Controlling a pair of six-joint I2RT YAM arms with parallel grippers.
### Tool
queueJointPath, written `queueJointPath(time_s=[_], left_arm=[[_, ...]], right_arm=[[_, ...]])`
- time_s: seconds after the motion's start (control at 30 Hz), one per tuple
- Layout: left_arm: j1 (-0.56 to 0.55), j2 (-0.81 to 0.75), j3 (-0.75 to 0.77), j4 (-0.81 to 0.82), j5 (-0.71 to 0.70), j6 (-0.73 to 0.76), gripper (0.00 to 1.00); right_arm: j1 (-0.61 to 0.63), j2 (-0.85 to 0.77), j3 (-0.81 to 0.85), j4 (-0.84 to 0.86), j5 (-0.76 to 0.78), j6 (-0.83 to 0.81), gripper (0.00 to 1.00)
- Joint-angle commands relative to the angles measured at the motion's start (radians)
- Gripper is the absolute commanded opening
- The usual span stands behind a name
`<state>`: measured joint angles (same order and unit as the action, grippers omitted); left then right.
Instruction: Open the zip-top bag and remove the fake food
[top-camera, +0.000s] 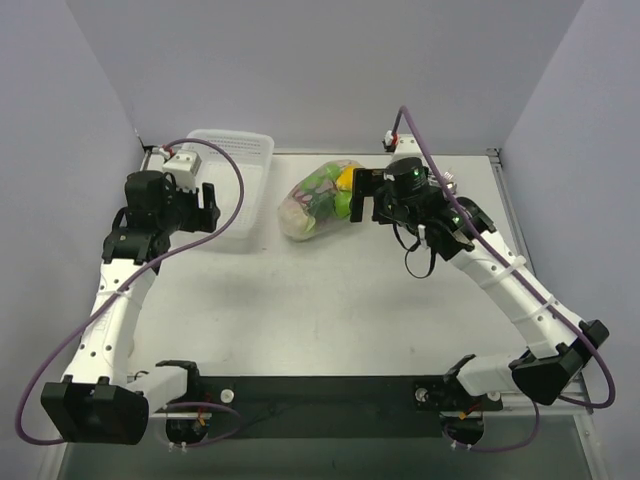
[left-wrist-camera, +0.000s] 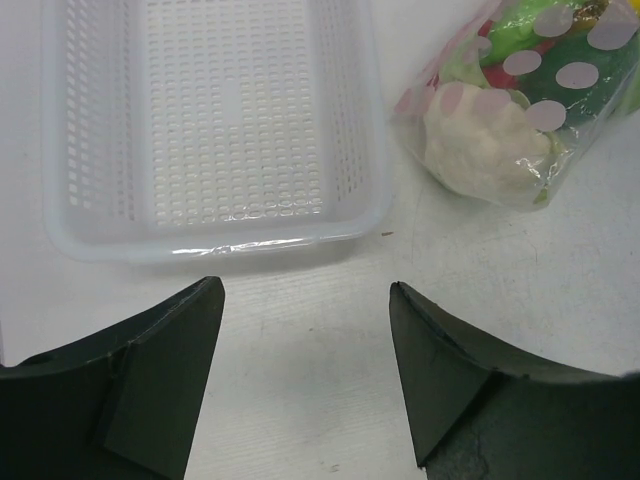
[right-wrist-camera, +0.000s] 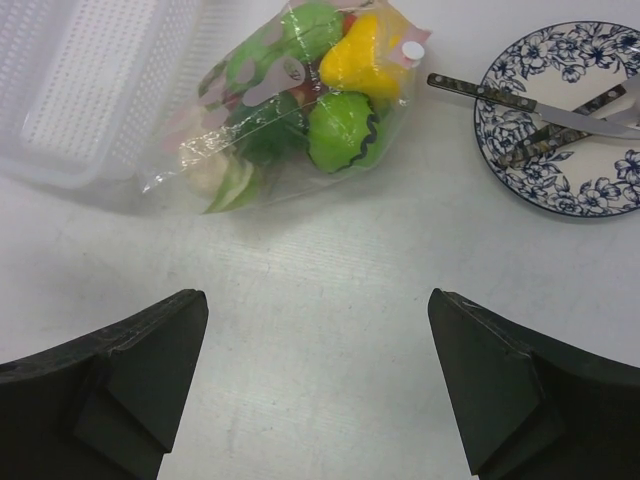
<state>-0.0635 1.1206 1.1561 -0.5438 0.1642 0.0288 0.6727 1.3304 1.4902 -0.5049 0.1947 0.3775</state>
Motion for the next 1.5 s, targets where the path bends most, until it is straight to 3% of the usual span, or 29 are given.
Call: queueJointPath(time_s=[0.0,0.1,0.3,0.43,0.9,1.03,1.13,1.17,1.23,1.47], left_arm=[[-0.002,0.027,0.004,0.021,-0.034,-0.021,0.78],[-0.002,0.079,0.014,0.030,-0.038,-0.010,0.80],[-0.016,0.172,0.019,0.102,-0.072,0.005,0.84],[-0.074,0.235,0.025,0.172,-0.146,0.037,0.84],[-0.200,0.521,0.194,0.283,-0.229,0.034,0.85],[-0.203,0.583,0.217,0.309,-0.267,0.036,0.85],[-0.202,0.617,0.229,0.318,-0.287,0.037,0.85],[-0.202,0.625,0.231,0.323,-0.288,0.036,0.85],[-0.203,0.640,0.231,0.331,-0.287,0.034,0.85],[-0.226,0.708,0.238,0.335,-0.281,0.000,0.84]], right_arm=[[-0.013,0.051,0.053,-0.026,0.117,-0.024,1.00],[-0.074,0.137,0.116,-0.026,0.157,-0.052,1.00],[-0.264,0.389,0.315,-0.018,-0.032,0.050,1.00],[-0.289,0.565,0.424,-0.009,-0.086,0.051,1.00],[-0.351,0.714,0.416,0.235,-0.342,0.222,0.98],[-0.361,0.753,0.413,0.258,-0.405,0.247,0.73],[-0.371,0.776,0.409,0.273,-0.451,0.276,0.43],[-0.372,0.779,0.406,0.276,-0.477,0.293,0.23],[-0.378,0.776,0.390,0.284,-0.498,0.310,0.03],[-0.378,0.627,0.253,0.310,-0.580,0.319,0.00]])
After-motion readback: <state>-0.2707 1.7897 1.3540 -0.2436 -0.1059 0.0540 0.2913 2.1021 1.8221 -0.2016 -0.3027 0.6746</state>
